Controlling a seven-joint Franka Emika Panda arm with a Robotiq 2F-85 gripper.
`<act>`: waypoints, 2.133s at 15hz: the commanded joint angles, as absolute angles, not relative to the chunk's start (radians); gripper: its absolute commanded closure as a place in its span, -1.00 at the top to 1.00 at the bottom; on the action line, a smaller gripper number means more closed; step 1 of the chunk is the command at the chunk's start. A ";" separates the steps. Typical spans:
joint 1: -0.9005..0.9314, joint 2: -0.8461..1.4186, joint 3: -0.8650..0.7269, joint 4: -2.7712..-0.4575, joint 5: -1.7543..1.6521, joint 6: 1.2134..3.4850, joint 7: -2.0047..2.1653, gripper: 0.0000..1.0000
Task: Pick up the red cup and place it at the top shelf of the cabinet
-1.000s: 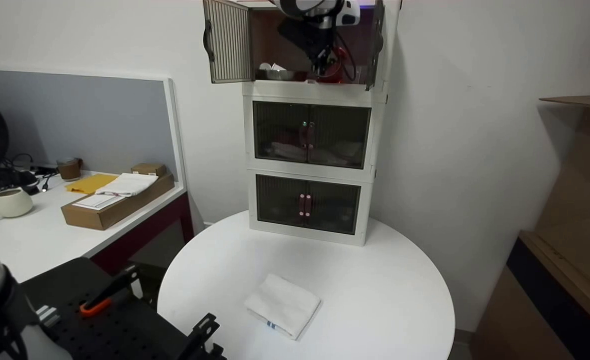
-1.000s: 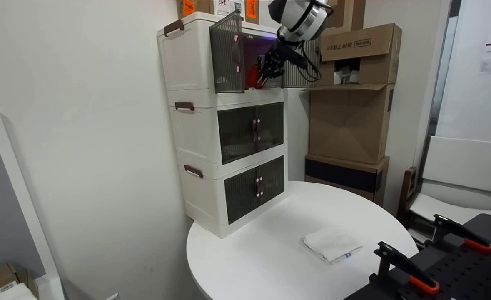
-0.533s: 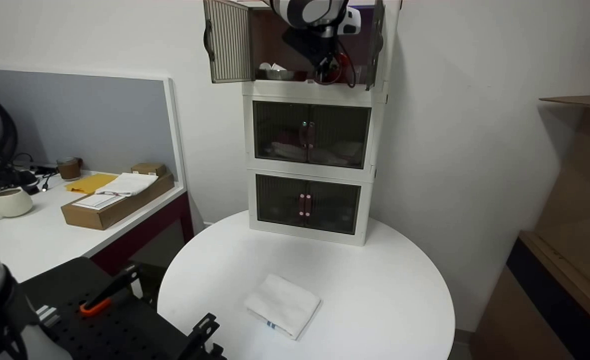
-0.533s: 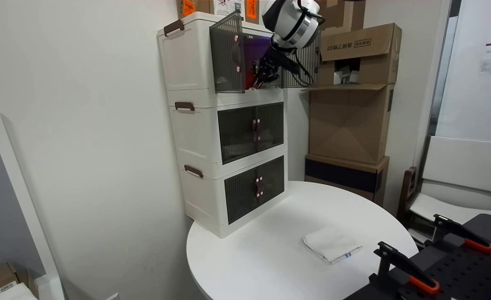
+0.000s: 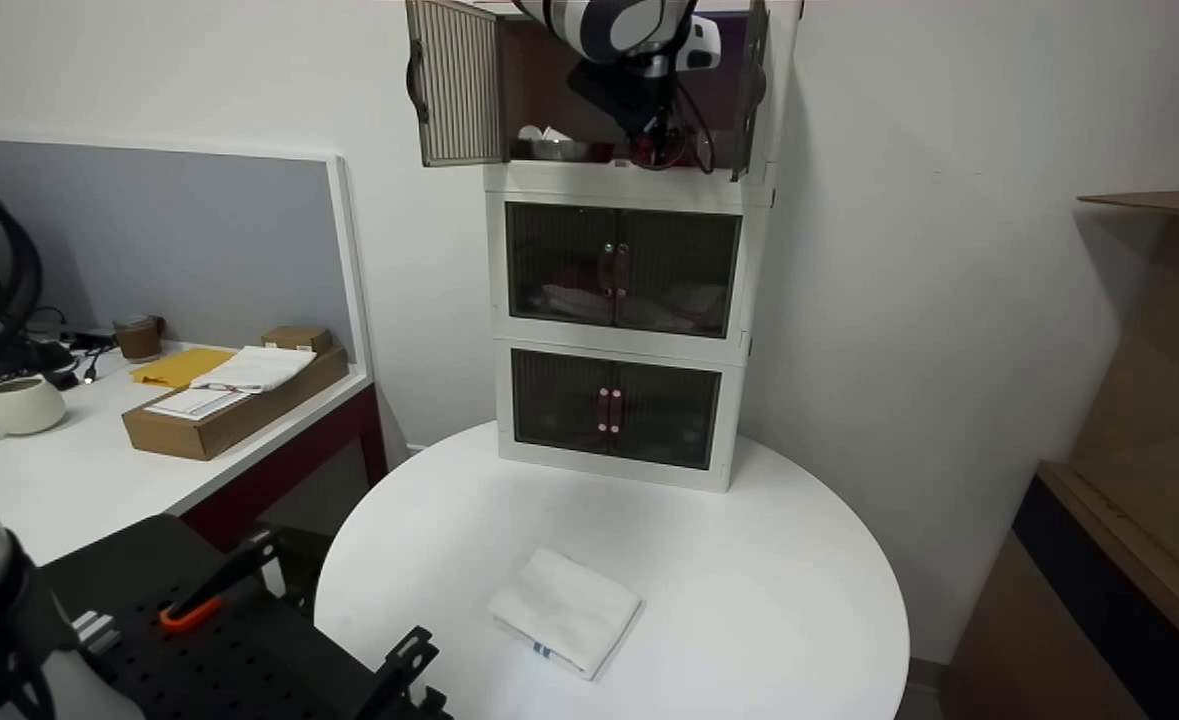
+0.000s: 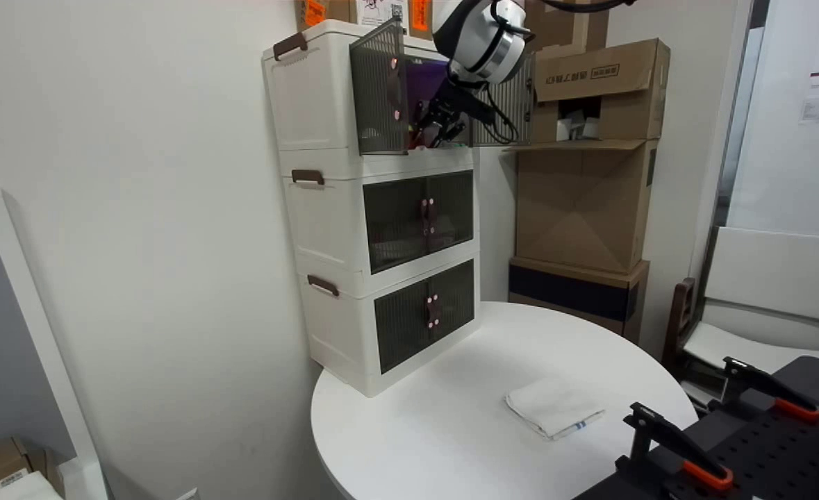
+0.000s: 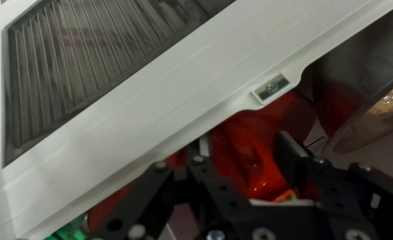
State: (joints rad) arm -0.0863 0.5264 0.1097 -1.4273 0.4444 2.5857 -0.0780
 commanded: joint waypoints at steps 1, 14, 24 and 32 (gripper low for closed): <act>-0.085 0.527 0.108 -1.404 0.407 2.582 -0.059 0.68; -0.156 0.007 0.078 -1.917 0.476 2.277 -0.274 1.00; -0.126 -0.260 -0.091 -2.475 0.225 2.334 -0.278 1.00; -0.109 -0.209 -0.109 -2.436 0.216 2.333 -0.257 1.00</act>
